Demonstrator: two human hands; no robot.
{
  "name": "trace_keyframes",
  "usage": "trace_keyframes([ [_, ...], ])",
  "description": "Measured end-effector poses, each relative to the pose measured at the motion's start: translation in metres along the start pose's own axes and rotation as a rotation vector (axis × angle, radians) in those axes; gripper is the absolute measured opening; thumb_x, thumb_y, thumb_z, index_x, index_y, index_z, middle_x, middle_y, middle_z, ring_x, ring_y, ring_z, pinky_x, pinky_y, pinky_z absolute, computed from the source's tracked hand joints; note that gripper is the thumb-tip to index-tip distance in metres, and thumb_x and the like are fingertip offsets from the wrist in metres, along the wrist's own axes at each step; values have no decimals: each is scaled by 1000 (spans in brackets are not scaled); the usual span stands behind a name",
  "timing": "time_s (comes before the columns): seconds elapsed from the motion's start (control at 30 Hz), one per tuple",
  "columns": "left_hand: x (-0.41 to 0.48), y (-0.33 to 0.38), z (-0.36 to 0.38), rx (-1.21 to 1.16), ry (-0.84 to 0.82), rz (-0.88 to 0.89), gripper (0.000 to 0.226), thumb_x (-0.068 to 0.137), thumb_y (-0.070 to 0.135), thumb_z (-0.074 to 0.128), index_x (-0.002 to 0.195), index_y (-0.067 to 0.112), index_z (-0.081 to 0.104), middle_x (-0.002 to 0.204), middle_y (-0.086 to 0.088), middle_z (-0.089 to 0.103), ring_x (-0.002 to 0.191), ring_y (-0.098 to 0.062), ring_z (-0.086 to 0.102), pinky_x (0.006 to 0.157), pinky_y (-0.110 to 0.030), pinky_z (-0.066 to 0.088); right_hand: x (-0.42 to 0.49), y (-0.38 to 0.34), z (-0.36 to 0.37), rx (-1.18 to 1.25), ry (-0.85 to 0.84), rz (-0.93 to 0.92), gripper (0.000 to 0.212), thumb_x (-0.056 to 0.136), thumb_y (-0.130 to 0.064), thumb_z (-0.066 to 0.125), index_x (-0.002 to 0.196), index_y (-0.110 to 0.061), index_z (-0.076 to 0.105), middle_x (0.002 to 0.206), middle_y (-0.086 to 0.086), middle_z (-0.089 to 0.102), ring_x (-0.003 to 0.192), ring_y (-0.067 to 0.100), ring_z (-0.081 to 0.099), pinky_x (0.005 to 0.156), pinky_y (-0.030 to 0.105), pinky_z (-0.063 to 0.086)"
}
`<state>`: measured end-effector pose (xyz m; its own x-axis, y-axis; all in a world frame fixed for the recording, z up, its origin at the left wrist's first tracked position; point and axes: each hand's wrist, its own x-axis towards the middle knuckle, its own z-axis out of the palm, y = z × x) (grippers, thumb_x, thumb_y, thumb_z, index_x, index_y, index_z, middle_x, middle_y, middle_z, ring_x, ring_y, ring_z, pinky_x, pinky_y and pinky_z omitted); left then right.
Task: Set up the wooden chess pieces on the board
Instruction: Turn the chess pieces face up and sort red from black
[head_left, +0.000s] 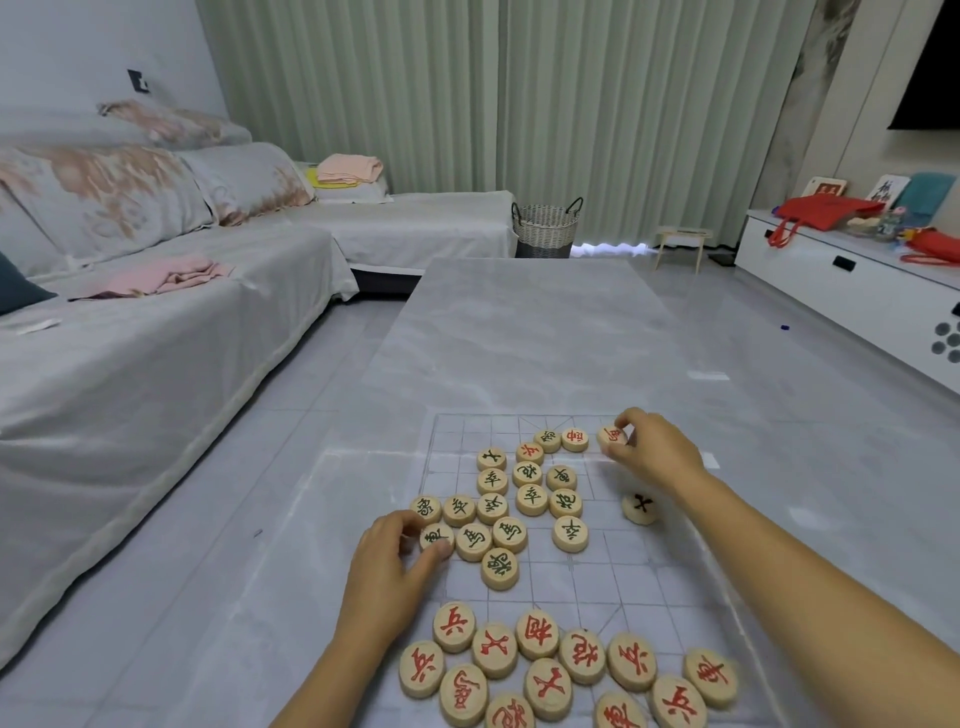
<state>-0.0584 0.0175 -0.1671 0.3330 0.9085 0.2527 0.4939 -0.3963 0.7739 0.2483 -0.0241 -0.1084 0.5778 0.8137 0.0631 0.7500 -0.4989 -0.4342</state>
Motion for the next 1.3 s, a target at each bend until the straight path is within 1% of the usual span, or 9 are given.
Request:
trace_keyframes([
  [0.1,4,5,-1,-17,28,8,25,83,24,64,106,19,54,100,5,53,96,-16,51,76,-21,41,-34,8,-23,144,-99,-139,22,82,-40,60,101,-30,54,84,-6,58,75,12,55,64,26,42],
  [0.27,47,49,27,118,-55,115,29,87,24,59,114,17,55,105,3,53,102,-17,50,87,-29,43,-87,49,-20,-68,-316,-270,34,79,-43,64,110,-42,49,97,-16,49,88,3,50,74,17,41],
  [0.47,110,86,84,501,-236,109,37,90,33,51,122,15,52,123,-8,55,114,-26,48,93,-36,38,-103,72,-2,196,-208,-178,36,75,-38,71,100,-49,48,98,-14,48,95,2,48,77,15,38],
  [0.63,140,89,107,714,-339,-9,37,87,37,52,114,14,56,119,-8,57,112,-26,49,87,-34,38,-99,77,2,245,-219,-196,40,74,-39,72,96,-56,43,99,-15,46,100,-1,45,79,11,35],
  [0.77,148,94,112,693,-319,-2,16,84,28,53,91,15,59,96,-3,61,96,-24,56,82,-33,32,-97,77,1,193,-251,-204,44,76,-41,69,107,-52,39,102,-21,40,108,0,42,87,12,35],
  [0.9,157,108,118,429,-225,119,30,85,25,52,113,16,57,114,-8,54,97,-28,57,77,-33,43,-96,73,1,148,-252,-211,56,79,-43,65,128,-40,38,99,-28,31,112,2,35,92,14,33],
  [1.03,162,119,150,666,-496,389,36,92,20,43,127,17,51,127,-9,49,115,-30,45,89,-36,41,-98,71,1,120,-231,-209,60,80,-45,63,133,-38,36,109,-17,35,114,3,33,89,14,30],
  [1.13,161,120,167,865,-536,491,26,91,7,37,107,7,57,110,-12,59,111,-30,43,74,-32,36,-98,71,2,133,-219,-214,55,81,-45,62,131,-39,40,106,-19,35,112,2,33,85,10,30],
  [1.3,154,123,165,824,-497,506,20,87,-3,37,96,3,53,89,-13,57,104,-27,43,67,-30,33,-99,73,2,175,-191,-226,46,81,-45,63,124,-40,48,104,-20,40,105,0,36,79,7,32],
])
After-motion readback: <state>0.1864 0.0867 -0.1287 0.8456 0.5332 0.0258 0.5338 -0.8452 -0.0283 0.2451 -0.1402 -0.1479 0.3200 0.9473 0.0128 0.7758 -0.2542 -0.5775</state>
